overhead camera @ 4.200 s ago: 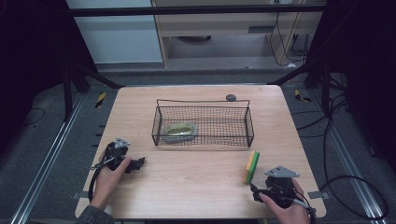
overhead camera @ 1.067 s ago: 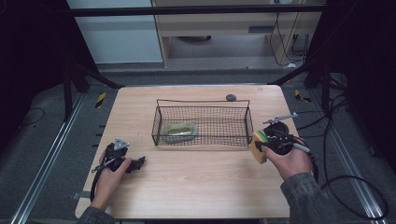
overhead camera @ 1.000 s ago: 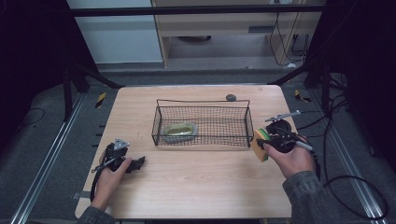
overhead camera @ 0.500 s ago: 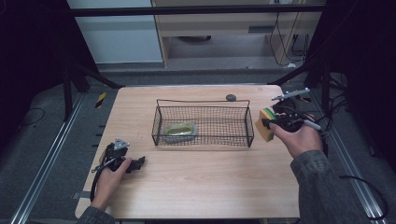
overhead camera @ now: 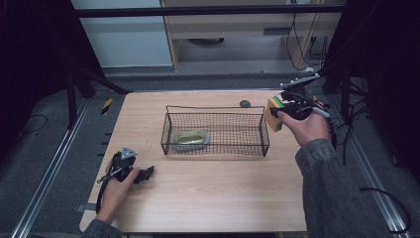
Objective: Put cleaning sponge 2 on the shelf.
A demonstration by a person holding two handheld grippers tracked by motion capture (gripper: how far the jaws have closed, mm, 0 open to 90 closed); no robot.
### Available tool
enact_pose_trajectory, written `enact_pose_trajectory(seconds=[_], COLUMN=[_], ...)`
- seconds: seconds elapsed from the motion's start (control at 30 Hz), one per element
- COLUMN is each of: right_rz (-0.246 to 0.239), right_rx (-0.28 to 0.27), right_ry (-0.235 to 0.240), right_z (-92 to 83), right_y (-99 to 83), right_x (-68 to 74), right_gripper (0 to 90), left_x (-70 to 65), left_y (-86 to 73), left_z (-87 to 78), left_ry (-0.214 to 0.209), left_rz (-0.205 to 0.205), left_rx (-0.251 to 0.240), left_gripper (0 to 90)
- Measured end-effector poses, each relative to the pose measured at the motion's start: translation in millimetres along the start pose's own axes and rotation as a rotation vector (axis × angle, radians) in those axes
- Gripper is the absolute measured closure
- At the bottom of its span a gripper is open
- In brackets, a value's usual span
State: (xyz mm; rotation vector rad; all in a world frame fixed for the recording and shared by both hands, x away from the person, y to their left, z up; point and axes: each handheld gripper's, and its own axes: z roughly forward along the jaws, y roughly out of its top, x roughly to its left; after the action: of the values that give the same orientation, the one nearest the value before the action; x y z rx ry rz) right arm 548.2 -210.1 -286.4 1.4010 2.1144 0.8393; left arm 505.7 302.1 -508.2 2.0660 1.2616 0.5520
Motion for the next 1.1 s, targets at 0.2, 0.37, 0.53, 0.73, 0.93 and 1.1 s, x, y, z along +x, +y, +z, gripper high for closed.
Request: enact_pose_trajectory(seconds=[0.2,0.37,0.53,0.73,0.93,1.1], right_rz=[-0.011,-0.002,-0.008,-0.022,-0.031,-0.026], right_rx=[-0.025,-0.054,-0.049,-0.052,-0.051,-0.038], right_ry=[-0.021,-0.022,-0.021,-0.02,-0.009,0.004], right_z=[10.0,16.4,23.8,30.0,34.2,39.4], right_y=[6.8,9.2,7.9,8.1,5.3,1.5], right_x=[-2.3,-3.9,-0.6,7.1,11.0,11.2], right_gripper=[65.0,65.0,64.8,64.8,64.8,64.7], left_x=[0.0,-0.1,0.1,-0.2,-0.1,-0.2], left_y=[0.1,0.3,0.6,0.8,0.8,0.8], left_z=[0.1,0.3,0.5,0.8,0.9,1.0], left_ry=[-0.001,-0.001,-0.001,-0.002,-0.001,-0.001], left_rz=[0.001,-0.001,0.002,-0.001,0.0,-0.001], left_rx=[0.0,-0.001,-0.001,0.0,-0.001,-0.002], left_gripper=[0.0,0.0,0.0,0.0,0.0,0.0])
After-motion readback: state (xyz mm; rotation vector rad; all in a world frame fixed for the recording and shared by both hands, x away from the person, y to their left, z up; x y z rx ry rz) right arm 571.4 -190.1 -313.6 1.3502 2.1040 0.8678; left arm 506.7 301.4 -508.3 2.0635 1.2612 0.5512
